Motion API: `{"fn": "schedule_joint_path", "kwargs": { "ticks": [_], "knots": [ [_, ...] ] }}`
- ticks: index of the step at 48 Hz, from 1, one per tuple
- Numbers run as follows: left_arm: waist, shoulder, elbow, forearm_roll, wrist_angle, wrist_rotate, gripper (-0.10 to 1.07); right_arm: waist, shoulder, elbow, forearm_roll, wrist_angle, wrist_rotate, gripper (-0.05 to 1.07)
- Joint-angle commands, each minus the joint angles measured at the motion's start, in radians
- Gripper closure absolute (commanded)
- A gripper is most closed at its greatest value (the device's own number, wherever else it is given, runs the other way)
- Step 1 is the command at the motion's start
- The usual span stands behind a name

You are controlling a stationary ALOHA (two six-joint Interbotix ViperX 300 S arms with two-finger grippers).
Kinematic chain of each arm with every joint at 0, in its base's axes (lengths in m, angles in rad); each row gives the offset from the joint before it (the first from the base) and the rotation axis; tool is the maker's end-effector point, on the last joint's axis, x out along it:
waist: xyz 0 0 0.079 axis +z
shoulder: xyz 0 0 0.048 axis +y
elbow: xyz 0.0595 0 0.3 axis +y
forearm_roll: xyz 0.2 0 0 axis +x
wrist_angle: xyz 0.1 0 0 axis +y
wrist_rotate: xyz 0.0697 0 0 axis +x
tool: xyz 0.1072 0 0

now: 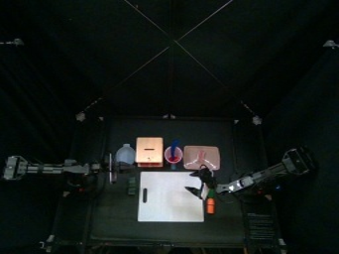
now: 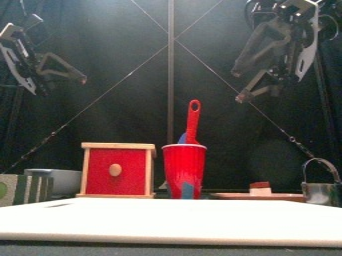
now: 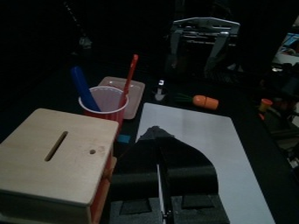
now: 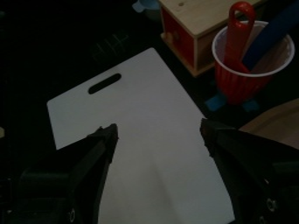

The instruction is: Put carrot onto cutting board

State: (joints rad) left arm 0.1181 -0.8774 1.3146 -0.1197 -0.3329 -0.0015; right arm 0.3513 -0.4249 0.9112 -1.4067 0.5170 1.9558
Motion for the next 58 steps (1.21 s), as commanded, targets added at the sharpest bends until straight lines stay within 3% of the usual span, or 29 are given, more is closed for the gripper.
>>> {"fn": "schedule_joint_path", "kwargs": {
  "ticks": [1,7,11,25,32,37,47,58],
  "knots": [
    [0.011,0.005,-0.029,-0.002,-0.002,0.002,0.83,-0.003,0.0,-0.011,0.002,-0.002,-0.002,-0.01],
    [0.008,0.005,-0.037,-0.002,0.0,0.0,0.83,-0.002,0.003,-0.015,0.032,-0.006,0.002,-0.01],
    [0.005,0.005,-0.038,-0.002,0.003,0.0,0.83,0.002,0.002,-0.017,0.11,-0.012,0.006,-0.01],
    [0.008,0.005,-0.037,0.0,0.029,0.003,0.83,0.008,-0.032,0.061,0.897,0.005,-0.011,-0.01],
    [0.012,0.005,-0.037,0.0,0.029,0.003,0.83,0.038,-0.041,0.1,1.155,0.112,-0.003,-0.01],
    [0.012,0.005,-0.034,0.002,0.031,0.005,0.83,0.051,-0.031,0.086,1.207,0.163,0.008,-0.01],
    [0.011,0.003,-0.017,-0.002,0.031,0.0,0.83,0.058,0.04,0.055,1.269,0.158,0.005,-0.01],
    [0.014,0.005,-0.005,0.018,0.029,0.008,0.83,0.081,0.178,0.029,1.336,0.083,0.0,-0.01]
  ]
}}
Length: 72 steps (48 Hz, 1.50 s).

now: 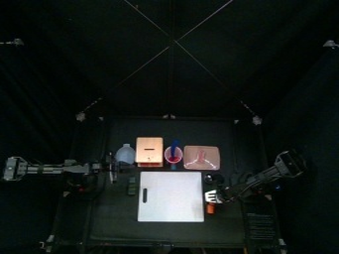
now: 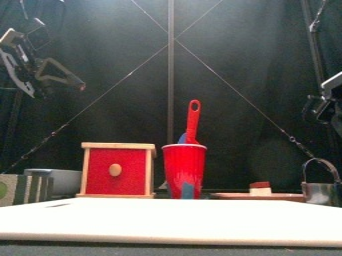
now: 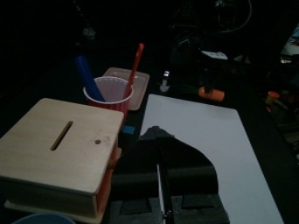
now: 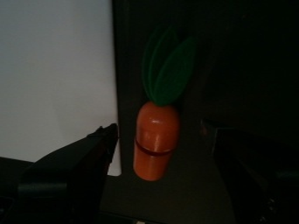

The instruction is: Put carrot onto cutting board

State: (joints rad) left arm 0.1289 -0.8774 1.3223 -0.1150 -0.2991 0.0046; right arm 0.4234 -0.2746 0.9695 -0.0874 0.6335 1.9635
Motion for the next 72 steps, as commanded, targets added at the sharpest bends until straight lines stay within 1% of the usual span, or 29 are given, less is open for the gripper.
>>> {"fn": "schedule_joint_path", "kwargs": {
  "ticks": [1,6,14,23,26,30,32,35,39,43,47,51,57,65,72],
  "knots": [
    [0.003,0.005,-0.012,0.017,-0.005,0.0,0.83,0.011,0.038,-0.032,0.021,-0.046,-0.012,-0.01],
    [0.005,0.005,-0.015,0.026,-0.003,0.0,0.83,0.021,0.08,-0.049,0.034,-0.081,-0.015,0.0],
    [0.005,0.005,-0.015,0.028,-0.005,0.0,0.83,0.032,0.124,-0.058,0.046,-0.083,-0.005,0.06],
    [0.002,0.005,-0.011,0.025,-0.003,-0.005,0.83,0.032,0.141,-0.072,0.061,-0.081,-0.009,0.23],
    [-0.002,0.003,-0.011,0.025,-0.003,-0.005,0.83,0.032,0.138,-0.084,0.054,-0.075,-0.011,0.3],
    [-0.002,0.005,-0.012,0.026,-0.003,-0.003,0.83,0.025,0.132,-0.103,0.035,-0.066,-0.011,0.36],
    [-0.002,0.005,-0.014,0.026,-0.003,-0.003,0.83,0.021,0.132,-0.121,0.012,-0.063,-0.012,0.37],
    [-0.002,0.005,-0.015,0.026,-0.003,-0.003,0.83,0.008,0.133,-0.153,-0.046,-0.063,-0.011,0.37],
    [-0.002,0.005,-0.018,0.026,-0.003,-0.003,0.83,-0.035,0.144,-0.213,-0.152,-0.066,-0.009,0.37],
    [-0.003,0.005,-0.018,0.026,-0.003,-0.003,0.83,-0.077,0.163,-0.268,-0.218,-0.072,-0.012,0.37],
    [-0.003,0.005,-0.02,0.026,-0.003,-0.002,0.83,-0.117,0.199,-0.319,-0.261,-0.081,-0.014,0.37],
    [-0.002,0.005,-0.023,0.028,-0.006,0.0,0.83,-0.16,0.262,-0.376,-0.288,-0.095,-0.017,0.37],
    [-0.002,0.005,-0.026,0.031,-0.008,0.0,0.83,-0.195,0.337,-0.437,-0.308,-0.135,-0.018,0.37],
    [-0.002,0.005,-0.023,0.034,-0.003,-0.002,0.83,-0.21,0.41,-0.488,-0.318,-0.195,-0.018,0.37],
    [-0.002,0.005,-0.02,0.034,0.003,-0.003,0.83,-0.215,0.442,-0.506,-0.318,-0.202,-0.018,0.31]
  ]
}}
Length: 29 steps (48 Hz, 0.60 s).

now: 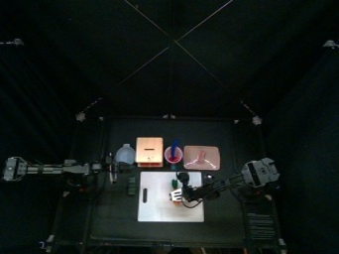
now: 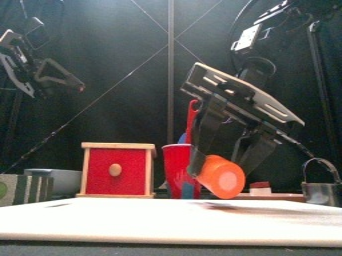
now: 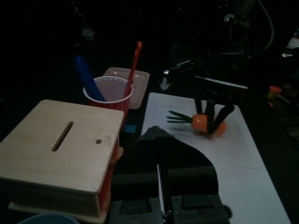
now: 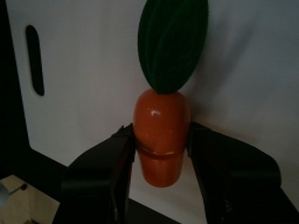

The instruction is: Put carrot onto cutting board

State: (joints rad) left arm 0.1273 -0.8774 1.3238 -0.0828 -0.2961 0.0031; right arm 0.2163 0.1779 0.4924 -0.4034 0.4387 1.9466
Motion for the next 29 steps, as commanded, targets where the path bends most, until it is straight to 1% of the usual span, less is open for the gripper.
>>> {"fn": "schedule_joint_path", "kwargs": {
  "ticks": [1,8,17,20,29],
  "knots": [
    [0.0,0.005,-0.02,0.002,0.002,-0.002,0.83,-0.009,-0.008,-0.031,-0.002,-0.006,-0.002,0.3],
    [-0.002,0.005,-0.02,0.002,0.008,-0.002,0.83,-0.014,0.017,-0.04,-0.002,-0.006,-0.002,0.18],
    [-0.003,0.005,-0.018,-0.002,0.009,-0.006,0.83,-0.014,0.018,-0.037,-0.006,-0.006,-0.002,0.04],
    [-0.003,0.003,-0.018,-0.002,0.009,-0.006,0.83,-0.014,0.015,-0.034,-0.008,-0.002,-0.002,0.02],
    [-0.003,0.005,-0.028,-0.012,0.008,-0.008,0.83,-0.009,-0.02,-0.025,-0.051,0.008,-0.002,0.01]
  ]
}}
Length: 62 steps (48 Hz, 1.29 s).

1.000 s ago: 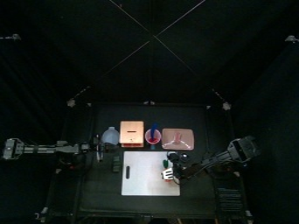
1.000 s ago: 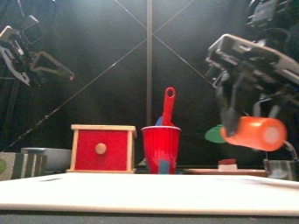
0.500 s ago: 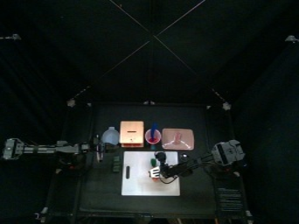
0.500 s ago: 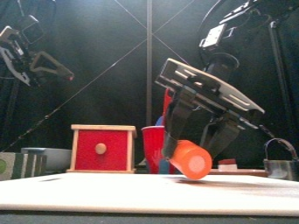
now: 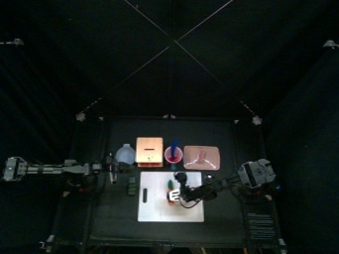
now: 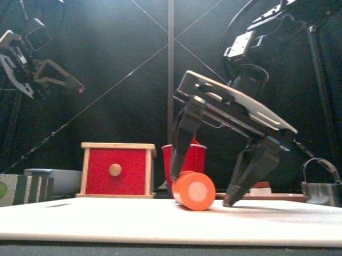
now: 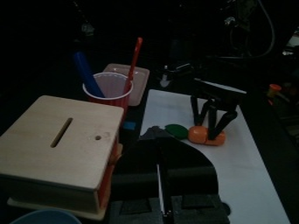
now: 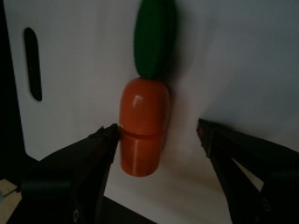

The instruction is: Put carrot onto cutting board

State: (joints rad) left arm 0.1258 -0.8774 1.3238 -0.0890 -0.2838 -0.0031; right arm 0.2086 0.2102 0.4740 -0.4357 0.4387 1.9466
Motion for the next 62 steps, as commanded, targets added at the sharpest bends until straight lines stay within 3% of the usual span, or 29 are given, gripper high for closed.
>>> {"fn": "schedule_joint_path", "kwargs": {
  "ticks": [1,24,29,40,46,62],
  "knots": [
    [-0.002,0.005,-0.029,-0.008,-0.005,-0.002,0.83,-0.002,-0.058,-0.006,-0.025,0.009,0.0,0.01],
    [-0.021,0.005,-0.051,-0.074,-0.006,-0.002,0.83,0.032,-0.238,0.031,-0.216,0.12,0.0,0.01],
    [-0.029,0.003,-0.054,-0.072,-0.006,0.002,0.83,0.069,-0.296,0.064,-0.371,0.127,-0.003,0.01],
    [-0.034,0.003,-0.057,-0.072,-0.008,0.0,0.83,0.158,-0.488,0.247,-0.769,0.123,0.028,0.01],
    [-0.035,0.005,-0.063,-0.072,-0.008,0.0,0.83,0.158,-0.531,0.29,-0.799,0.126,0.026,0.01],
    [-0.026,0.005,-0.067,-0.072,-0.008,0.003,0.83,0.15,-0.528,0.319,-0.807,0.118,0.018,0.01]
  ]
}}
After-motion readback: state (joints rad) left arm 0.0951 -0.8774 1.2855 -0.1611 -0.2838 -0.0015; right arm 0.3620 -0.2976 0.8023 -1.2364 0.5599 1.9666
